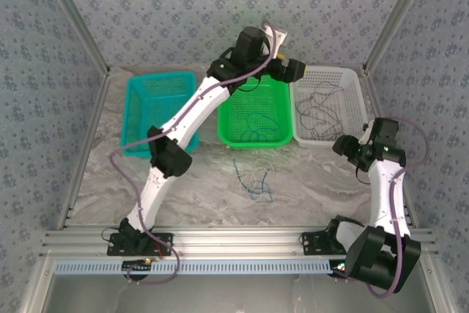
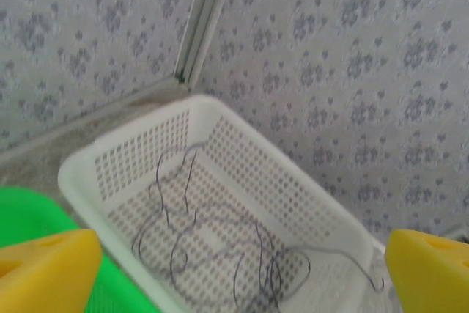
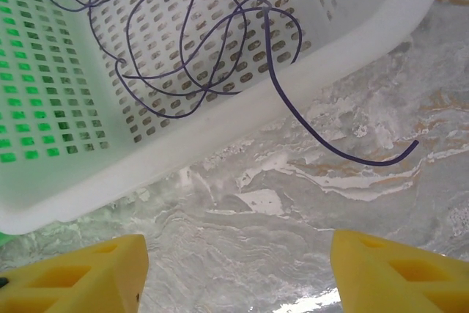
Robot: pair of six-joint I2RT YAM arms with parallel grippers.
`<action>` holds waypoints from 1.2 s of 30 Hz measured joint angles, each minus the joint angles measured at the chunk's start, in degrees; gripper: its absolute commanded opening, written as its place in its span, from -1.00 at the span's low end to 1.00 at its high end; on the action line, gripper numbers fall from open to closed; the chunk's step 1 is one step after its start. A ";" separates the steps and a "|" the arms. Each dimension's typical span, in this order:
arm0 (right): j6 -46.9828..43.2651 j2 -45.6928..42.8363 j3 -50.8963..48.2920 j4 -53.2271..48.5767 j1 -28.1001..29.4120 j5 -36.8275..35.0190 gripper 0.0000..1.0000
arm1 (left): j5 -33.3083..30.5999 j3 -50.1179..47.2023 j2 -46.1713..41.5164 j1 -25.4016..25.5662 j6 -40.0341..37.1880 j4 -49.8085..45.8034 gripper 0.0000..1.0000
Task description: Untangle the cables
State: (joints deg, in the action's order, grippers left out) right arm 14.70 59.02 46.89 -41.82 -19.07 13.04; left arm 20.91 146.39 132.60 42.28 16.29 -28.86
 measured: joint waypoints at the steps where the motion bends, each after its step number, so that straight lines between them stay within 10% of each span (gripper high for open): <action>1: 0.00 0.33 0.00 0.02 0.28 -0.50 0.40 | 0.28 -8.09 -4.07 -0.24 0.07 3.08 0.99; 8: -0.26 1.95 -0.04 0.90 3.52 -5.88 0.47 | 0.33 -51.15 -26.45 -3.30 3.78 24.61 0.99; 27: -2.71 7.15 -0.94 5.90 14.21 -24.92 0.49 | -1.25 -74.27 -43.54 -5.68 4.35 35.41 0.99; 36: 2.03 0.92 -5.44 7.50 9.97 -22.99 0.67 | -1.22 -78.79 -44.41 -5.92 6.32 37.24 0.99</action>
State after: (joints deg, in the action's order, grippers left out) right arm 16.73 59.94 41.45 -34.33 -9.10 -9.96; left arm 19.68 67.59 88.18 36.36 22.61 8.38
